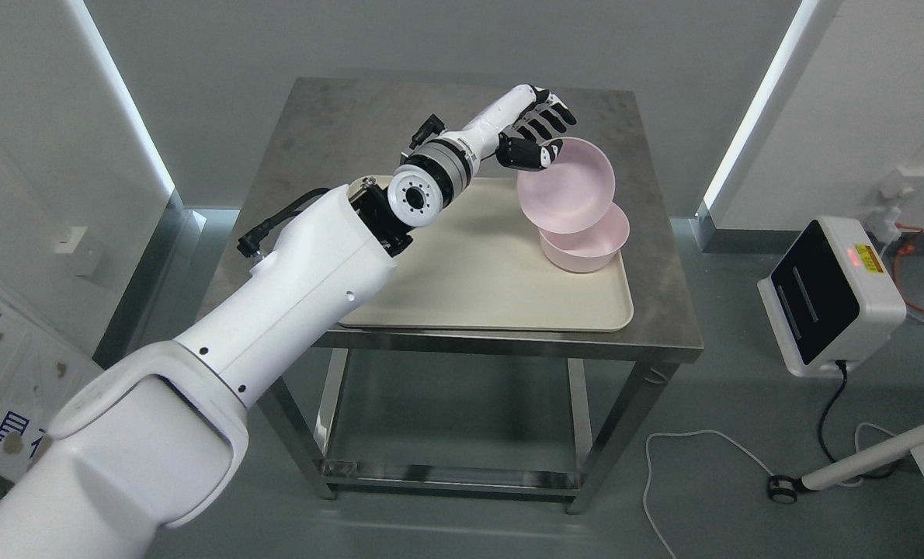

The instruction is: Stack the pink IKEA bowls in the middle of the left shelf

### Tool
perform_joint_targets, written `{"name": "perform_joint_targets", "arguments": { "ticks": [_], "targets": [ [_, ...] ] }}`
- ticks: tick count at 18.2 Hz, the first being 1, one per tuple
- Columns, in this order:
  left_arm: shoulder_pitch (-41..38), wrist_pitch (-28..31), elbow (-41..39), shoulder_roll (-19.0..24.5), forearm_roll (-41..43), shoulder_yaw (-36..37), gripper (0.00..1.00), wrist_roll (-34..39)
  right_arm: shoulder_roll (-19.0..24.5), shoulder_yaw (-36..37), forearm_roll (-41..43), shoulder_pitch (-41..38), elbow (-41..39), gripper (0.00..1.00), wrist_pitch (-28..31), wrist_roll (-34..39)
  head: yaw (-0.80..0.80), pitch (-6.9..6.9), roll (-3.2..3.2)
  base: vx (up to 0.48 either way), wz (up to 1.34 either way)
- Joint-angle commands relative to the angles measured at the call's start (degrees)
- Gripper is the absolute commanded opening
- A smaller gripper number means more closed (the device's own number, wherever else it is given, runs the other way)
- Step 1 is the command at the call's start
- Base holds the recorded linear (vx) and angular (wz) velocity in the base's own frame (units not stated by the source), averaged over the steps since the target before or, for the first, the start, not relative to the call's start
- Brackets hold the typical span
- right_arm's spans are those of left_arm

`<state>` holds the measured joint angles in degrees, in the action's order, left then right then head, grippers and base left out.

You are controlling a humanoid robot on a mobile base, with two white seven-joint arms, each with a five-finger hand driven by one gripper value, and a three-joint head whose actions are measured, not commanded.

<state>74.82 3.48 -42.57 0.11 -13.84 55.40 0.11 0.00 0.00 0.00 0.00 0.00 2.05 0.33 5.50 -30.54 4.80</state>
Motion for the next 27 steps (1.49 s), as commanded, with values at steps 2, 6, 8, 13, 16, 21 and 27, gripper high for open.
{"name": "perform_joint_targets", "arguments": {
  "ticks": [2, 6, 8, 13, 16, 21, 27],
  "targets": [
    [-1.1, -0.1, 1.8, 0.9, -2.9, -3.8, 0.38, -0.5, -1.0, 0.6, 0.0, -0.1, -1.9, 1.00, 0.0, 0.0, 0.00, 0.00, 0.00, 0.000, 0.00],
    [-6.9, -0.8, -6.3, 0.9, -2.8, -11.8, 0.46, -3.3, -1.0, 0.6, 0.0, -0.1, -1.9, 1.00, 0.0, 0.0, 0.00, 0.00, 0.00, 0.000, 0.00],
    [-12.1, -0.8, -17.1, 0.9, -2.8, -18.3, 0.53, -6.4, -1.0, 0.6, 0.0, -0.1, -1.9, 1.00, 0.0, 0.0, 0.00, 0.00, 0.00, 0.000, 0.00],
    [-18.2, 1.1, -33.6, 0.9, 0.3, -22.8, 0.95, -10.6, -1.0, 0.6, 0.0, -0.1, -1.9, 1.00, 0.0, 0.0, 0.00, 0.00, 0.00, 0.000, 0.00],
    [-18.0, 1.1, -34.1, 0.9, 14.7, -20.7, 1.00, -18.2, -1.0, 0.6, 0.0, -0.1, -1.9, 1.00, 0.0, 0.0, 0.00, 0.00, 0.00, 0.000, 0.00],
    [-15.9, 3.1, -32.4, 0.9, 35.5, -14.2, 0.94, -27.2, -1.0, 0.6, 0.0, -0.1, -1.9, 1.00, 0.0, 0.0, 0.00, 0.00, 0.00, 0.000, 0.00],
    [-13.1, 4.5, -26.6, 0.9, 40.8, -10.1, 0.93, -28.8, -1.0, 0.6, 0.0, -0.1, -1.9, 1.00, 0.0, 0.0, 0.00, 0.00, 0.00, 0.000, 0.00]
  ]
}}
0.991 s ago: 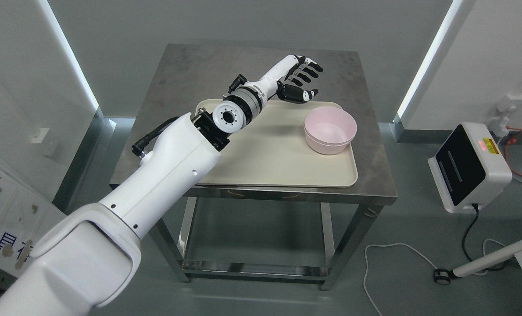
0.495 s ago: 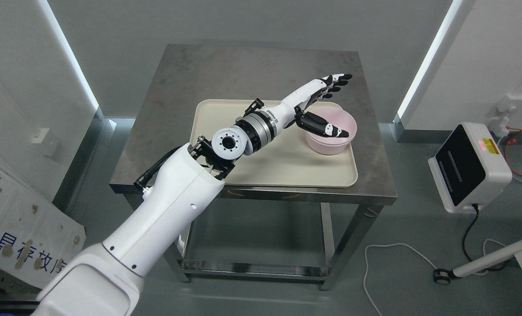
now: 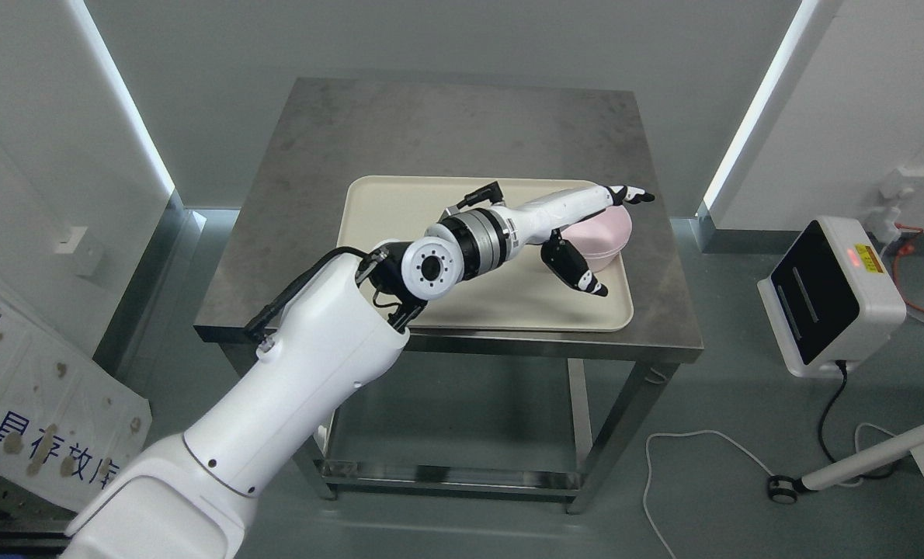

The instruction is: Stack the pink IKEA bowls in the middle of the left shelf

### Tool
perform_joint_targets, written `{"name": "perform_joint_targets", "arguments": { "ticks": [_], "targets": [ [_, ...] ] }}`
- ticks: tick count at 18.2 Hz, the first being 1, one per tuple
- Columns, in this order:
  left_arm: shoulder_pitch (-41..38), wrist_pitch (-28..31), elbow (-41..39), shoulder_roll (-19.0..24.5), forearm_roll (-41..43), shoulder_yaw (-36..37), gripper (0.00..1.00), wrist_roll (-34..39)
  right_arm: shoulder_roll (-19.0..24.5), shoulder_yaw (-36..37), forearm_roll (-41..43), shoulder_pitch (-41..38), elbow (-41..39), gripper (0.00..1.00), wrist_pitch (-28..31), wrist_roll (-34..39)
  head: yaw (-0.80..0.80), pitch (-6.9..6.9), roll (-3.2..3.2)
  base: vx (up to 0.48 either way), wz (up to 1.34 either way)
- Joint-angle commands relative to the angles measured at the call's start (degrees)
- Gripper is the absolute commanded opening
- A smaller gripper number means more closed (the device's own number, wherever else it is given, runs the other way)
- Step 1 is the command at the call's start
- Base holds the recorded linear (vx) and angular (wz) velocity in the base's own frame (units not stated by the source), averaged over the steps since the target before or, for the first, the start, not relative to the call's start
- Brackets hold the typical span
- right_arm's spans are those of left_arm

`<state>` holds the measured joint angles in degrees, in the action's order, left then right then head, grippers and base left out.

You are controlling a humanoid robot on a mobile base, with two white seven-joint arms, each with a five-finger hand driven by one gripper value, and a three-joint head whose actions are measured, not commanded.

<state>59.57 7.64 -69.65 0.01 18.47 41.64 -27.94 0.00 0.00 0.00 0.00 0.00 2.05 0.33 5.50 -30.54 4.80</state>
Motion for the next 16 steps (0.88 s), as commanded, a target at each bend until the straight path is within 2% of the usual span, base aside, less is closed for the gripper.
{"name": "perform_joint_targets", "arguments": {
  "ticks": [1, 4, 9, 13, 16],
  "targets": [
    [2.9, 0.9, 1.9, 1.0, 9.0, 3.7, 0.90, -1.1, -1.0, 0.6, 0.0, -0.1, -1.9, 1.00, 0.0, 0.0, 0.00, 0.00, 0.00, 0.000, 0.00],
    [3.9, 4.3, 3.2, 1.0, 11.6, 6.0, 0.90, -3.7, -1.0, 0.6, 0.0, -0.1, -1.9, 1.00, 0.0, 0.0, 0.00, 0.00, 0.00, 0.000, 0.00],
    [5.6, 4.4, 7.5, 1.0, 11.9, 10.0, 0.87, -4.8, -1.0, 0.6, 0.0, -0.1, -1.9, 1.00, 0.0, 0.0, 0.00, 0.00, 0.00, 0.000, 0.00],
    [6.1, 4.4, 10.0, 1.0, 11.9, 10.5, 0.75, -4.7, -1.0, 0.6, 0.0, -0.1, -1.9, 1.00, 0.0, 0.0, 0.00, 0.00, 0.00, 0.000, 0.00],
    [6.1, 4.2, 11.8, 1.0, 11.9, 11.9, 0.73, -4.1, -1.0, 0.6, 0.0, -0.1, -1.9, 1.00, 0.0, 0.0, 0.00, 0.00, 0.00, 0.000, 0.00]
  ]
}}
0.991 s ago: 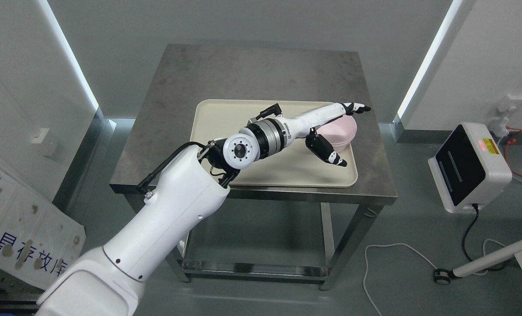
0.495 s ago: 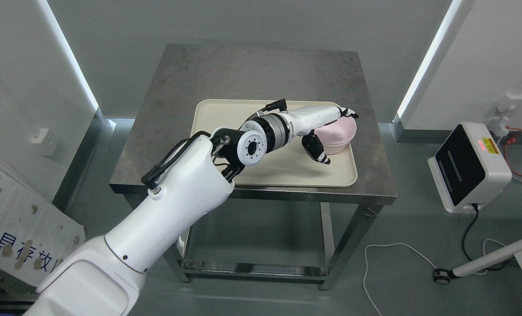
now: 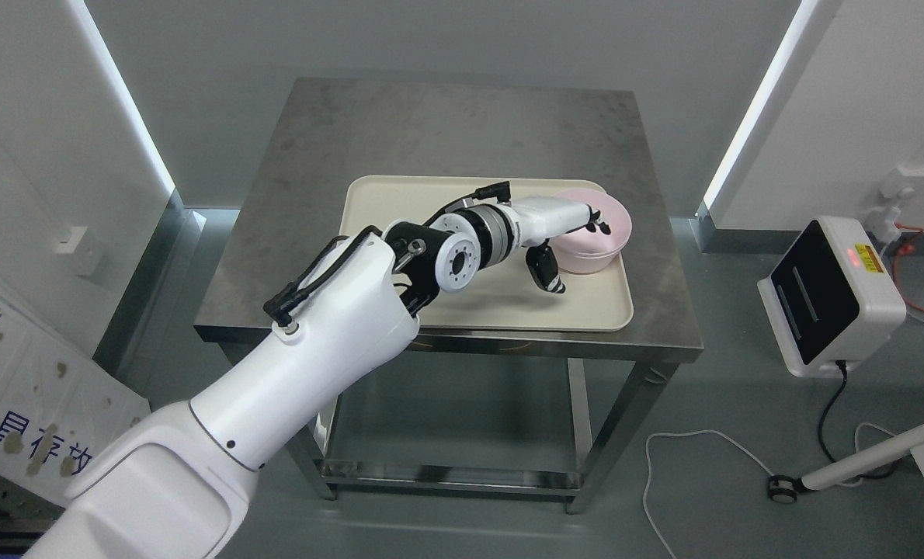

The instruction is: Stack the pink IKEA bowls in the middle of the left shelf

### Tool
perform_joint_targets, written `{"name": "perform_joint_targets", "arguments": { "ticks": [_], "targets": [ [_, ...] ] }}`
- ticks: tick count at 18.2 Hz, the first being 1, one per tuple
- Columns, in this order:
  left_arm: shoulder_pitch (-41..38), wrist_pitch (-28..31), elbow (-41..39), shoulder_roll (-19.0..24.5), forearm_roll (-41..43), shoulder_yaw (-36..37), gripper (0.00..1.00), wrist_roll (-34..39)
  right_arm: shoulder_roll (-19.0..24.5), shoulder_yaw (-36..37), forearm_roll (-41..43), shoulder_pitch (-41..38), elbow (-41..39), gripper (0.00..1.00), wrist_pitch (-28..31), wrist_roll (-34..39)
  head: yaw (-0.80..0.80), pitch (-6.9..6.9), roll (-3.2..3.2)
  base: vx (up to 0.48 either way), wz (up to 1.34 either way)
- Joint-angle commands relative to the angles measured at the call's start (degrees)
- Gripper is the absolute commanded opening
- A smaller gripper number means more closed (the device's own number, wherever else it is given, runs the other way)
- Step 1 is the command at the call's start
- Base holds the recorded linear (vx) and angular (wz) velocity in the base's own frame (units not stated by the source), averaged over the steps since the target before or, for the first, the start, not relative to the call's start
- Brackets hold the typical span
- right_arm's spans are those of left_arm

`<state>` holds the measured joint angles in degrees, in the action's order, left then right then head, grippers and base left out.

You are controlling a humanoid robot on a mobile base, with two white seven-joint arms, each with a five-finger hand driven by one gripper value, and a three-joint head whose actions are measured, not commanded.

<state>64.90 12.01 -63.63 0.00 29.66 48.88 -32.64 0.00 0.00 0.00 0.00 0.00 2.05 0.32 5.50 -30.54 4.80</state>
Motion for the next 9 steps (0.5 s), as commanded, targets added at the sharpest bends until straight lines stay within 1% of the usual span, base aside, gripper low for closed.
{"name": "perform_joint_targets", "arguments": {
  "ticks": [1, 3, 5, 9],
  "targets": [
    [0.8, -0.1, 6.0, 1.0, 1.3, 5.1, 0.73, 0.9, -1.0, 0.6, 0.0, -0.1, -1.9, 1.00, 0.0, 0.0, 0.00, 0.00, 0.00, 0.000, 0.00],
    [0.9, -0.1, 7.1, 1.0, 2.8, 5.1, 0.73, 2.0, -1.0, 0.6, 0.0, -0.1, -1.9, 1.00, 0.0, 0.0, 0.00, 0.00, 0.00, 0.000, 0.00],
    [1.5, -0.1, 7.8, 1.0, 2.9, 5.1, 0.69, 3.1, -1.0, 0.6, 0.0, -0.1, -1.9, 1.00, 0.0, 0.0, 0.00, 0.00, 0.00, 0.000, 0.00],
    [1.5, -0.6, 7.1, 1.0, 2.6, 5.1, 0.52, 3.9, -1.0, 0.6, 0.0, -0.2, -1.9, 1.00, 0.0, 0.0, 0.00, 0.00, 0.00, 0.000, 0.00]
  ]
}}
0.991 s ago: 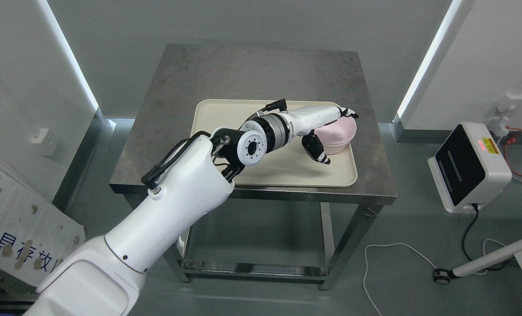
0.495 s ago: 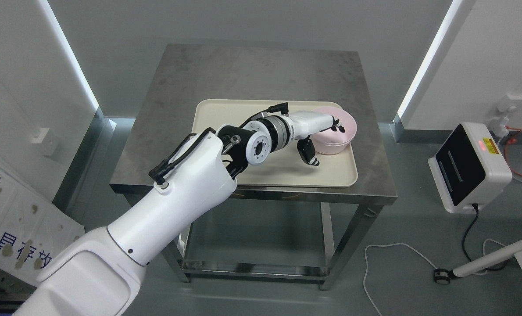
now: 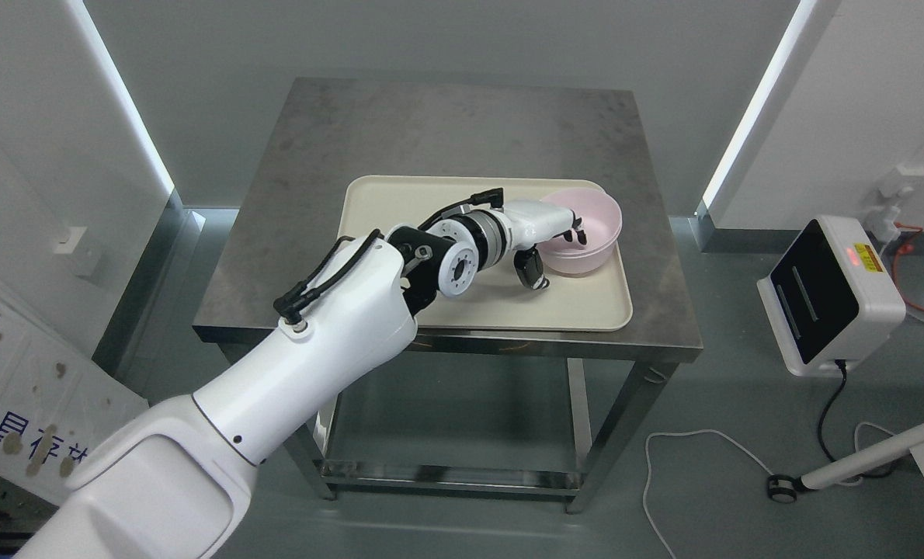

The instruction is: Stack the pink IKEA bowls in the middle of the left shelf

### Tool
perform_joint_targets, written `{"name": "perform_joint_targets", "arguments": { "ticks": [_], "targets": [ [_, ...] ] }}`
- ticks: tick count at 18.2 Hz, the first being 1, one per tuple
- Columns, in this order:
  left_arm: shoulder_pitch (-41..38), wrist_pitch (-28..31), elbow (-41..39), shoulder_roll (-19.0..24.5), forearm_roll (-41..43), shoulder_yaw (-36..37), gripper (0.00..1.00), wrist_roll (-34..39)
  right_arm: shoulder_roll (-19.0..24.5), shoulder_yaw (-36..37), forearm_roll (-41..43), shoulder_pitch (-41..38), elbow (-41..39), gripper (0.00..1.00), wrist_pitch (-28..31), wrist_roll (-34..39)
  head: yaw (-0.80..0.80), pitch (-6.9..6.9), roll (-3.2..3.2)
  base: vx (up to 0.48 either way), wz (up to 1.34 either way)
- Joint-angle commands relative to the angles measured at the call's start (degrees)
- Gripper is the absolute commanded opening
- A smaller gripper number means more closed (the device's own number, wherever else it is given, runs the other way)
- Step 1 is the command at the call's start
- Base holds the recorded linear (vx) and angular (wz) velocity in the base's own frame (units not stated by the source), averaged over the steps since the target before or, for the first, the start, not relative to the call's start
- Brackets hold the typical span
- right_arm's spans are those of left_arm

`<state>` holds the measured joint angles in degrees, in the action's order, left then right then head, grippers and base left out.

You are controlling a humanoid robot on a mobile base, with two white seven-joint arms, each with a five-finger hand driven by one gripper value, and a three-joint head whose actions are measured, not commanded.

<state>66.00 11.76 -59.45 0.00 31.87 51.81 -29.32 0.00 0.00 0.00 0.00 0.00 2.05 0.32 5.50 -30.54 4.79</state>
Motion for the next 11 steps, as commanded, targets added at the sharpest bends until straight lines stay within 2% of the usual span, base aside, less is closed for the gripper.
{"name": "perform_joint_targets", "arguments": {
  "ticks": [1, 6, 11],
  "targets": [
    [0.4, -0.4, 2.6, 1.0, 0.3, 2.1, 0.51, 0.6, -1.0, 0.6, 0.0, -0.1, -1.9, 1.00, 0.0, 0.0, 0.00, 0.00, 0.00, 0.000, 0.00],
    [0.4, -3.8, 2.3, 1.0, 0.3, 0.9, 0.32, 3.0, -1.0, 0.6, 0.0, -0.1, -1.9, 1.00, 0.0, 0.0, 0.00, 0.00, 0.00, 0.000, 0.00],
    [0.3, -6.8, 2.3, 1.0, 0.3, -3.0, 0.18, 4.4, -1.0, 0.6, 0.0, -0.1, -1.9, 1.00, 0.0, 0.0, 0.00, 0.00, 0.00, 0.000, 0.00]
  ]
}}
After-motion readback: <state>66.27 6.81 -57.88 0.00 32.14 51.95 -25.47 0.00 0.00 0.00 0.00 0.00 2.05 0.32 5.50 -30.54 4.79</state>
